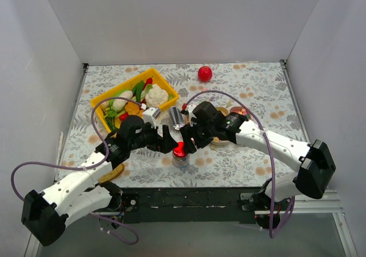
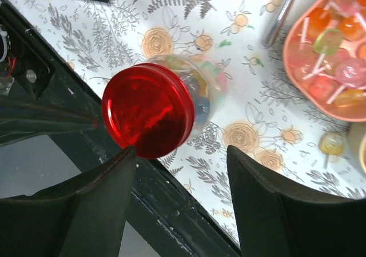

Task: Pack the candies
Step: Close the bottle lid on the packing bottle.

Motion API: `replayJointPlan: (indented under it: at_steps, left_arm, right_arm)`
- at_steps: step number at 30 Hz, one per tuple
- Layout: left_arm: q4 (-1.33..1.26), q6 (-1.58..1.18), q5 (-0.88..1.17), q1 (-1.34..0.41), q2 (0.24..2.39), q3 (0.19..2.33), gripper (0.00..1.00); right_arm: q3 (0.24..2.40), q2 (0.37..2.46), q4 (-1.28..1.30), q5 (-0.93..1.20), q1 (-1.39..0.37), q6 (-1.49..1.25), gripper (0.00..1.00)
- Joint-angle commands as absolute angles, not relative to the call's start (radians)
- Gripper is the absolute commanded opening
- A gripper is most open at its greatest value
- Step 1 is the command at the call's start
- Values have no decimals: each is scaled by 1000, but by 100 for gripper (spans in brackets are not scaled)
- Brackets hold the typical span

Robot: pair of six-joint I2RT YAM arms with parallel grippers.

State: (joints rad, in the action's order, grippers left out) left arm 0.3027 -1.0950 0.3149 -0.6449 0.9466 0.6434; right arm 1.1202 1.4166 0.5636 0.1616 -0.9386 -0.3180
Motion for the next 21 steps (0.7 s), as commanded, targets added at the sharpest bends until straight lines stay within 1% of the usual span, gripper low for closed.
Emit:
replayJointPlan:
  at_steps: [1, 3, 8, 9, 14, 17, 18, 19, 21]
  left_arm:
    - [301, -1078, 213, -647, 825, 695, 89]
    - [301, -1063, 254, -647, 787, 669, 91]
    - [258, -1084, 330, -655, 723, 577, 93]
    - [221, -1110, 330, -669, 701, 539, 97]
    - [178, -1124, 210, -750, 686, 486, 98]
    - [153, -1115, 126, -862, 753, 485, 98]
    - [166, -1111, 88, -943, 787, 488, 98]
    - [175, -1109, -39, -984, 814, 495, 98]
    - [170, -1127, -145, -1081, 865, 483, 98]
  right_arm:
    - [1235, 1410, 615, 95, -916, -314, 72]
    - [1262, 1407, 627, 97, -891, -322, 72]
    - [1307, 1430, 649, 141, -789, -383, 71]
    - [1315, 1431, 647, 176, -747, -397, 71]
    - [1318, 1448, 647, 265, -647, -413, 70]
    - [1310, 1457, 646, 302, -620, -404, 70]
    - [1309, 1460, 647, 311, -612, -400, 70]
    - [1308, 1465, 649, 313, -611, -390, 70]
    - [1305, 1468, 649, 322, -598, -382, 70]
